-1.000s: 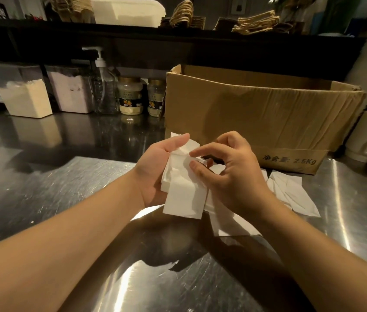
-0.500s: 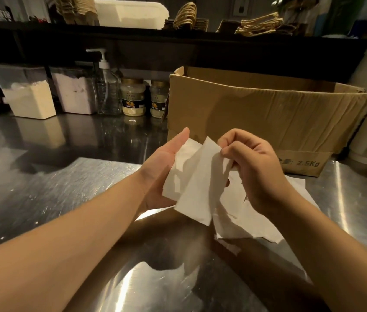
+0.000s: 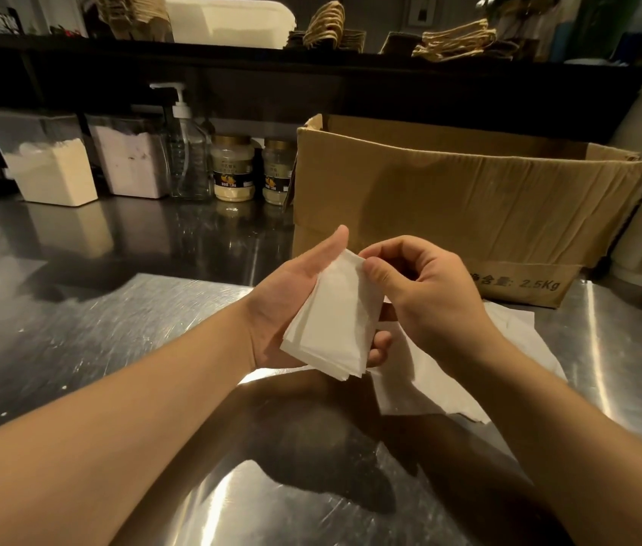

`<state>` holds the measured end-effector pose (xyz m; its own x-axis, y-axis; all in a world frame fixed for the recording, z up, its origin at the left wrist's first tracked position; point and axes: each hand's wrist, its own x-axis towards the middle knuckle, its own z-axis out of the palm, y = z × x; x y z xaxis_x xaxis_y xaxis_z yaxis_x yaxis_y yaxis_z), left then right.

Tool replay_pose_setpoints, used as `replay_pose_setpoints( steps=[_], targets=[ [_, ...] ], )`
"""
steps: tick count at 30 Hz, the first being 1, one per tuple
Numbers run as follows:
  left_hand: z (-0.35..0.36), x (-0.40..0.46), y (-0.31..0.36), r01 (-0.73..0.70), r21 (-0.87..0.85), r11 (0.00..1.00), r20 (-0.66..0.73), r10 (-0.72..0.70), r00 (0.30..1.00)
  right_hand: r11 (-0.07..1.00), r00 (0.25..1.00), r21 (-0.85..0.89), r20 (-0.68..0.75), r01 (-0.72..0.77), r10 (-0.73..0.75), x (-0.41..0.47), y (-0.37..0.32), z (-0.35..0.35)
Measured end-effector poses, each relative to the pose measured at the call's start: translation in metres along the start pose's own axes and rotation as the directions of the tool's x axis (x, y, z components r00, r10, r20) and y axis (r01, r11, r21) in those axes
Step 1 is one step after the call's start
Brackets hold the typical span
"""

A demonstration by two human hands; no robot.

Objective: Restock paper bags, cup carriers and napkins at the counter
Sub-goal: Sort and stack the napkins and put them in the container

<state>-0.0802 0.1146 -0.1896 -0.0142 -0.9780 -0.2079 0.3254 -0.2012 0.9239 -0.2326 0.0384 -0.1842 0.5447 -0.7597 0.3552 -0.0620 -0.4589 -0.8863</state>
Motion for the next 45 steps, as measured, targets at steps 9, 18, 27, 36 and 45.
replay_pose_setpoints(
  steps=[9,18,27,36,45],
  targets=[
    [-0.004,0.002,-0.002,-0.035,-0.110,0.993,0.066,0.042,0.997,0.948,0.917,-0.197,0.361,0.251,-0.168,-0.003,0.007,-0.008],
    [0.002,0.002,-0.001,-0.088,-0.173,0.981,-0.060,0.078,0.995,0.805,0.879,-0.452,0.445,0.384,-0.170,-0.002,0.008,-0.005],
    [-0.002,0.004,0.002,-0.067,-0.240,0.969,-0.118,0.039,0.992,0.699,0.843,-0.480,0.212,0.530,-0.494,-0.001,0.013,0.004],
    [-0.004,0.013,-0.002,-0.282,-0.311,0.908,-0.311,0.184,0.933,0.944,0.982,-0.299,0.165,0.136,-0.089,-0.013,0.005,0.017],
    [0.002,0.011,-0.002,-0.262,-0.346,0.901,-0.252,0.179,0.951,0.922,0.960,-0.364,0.277,0.135,-0.032,-0.012,0.005,0.016]
  ],
)
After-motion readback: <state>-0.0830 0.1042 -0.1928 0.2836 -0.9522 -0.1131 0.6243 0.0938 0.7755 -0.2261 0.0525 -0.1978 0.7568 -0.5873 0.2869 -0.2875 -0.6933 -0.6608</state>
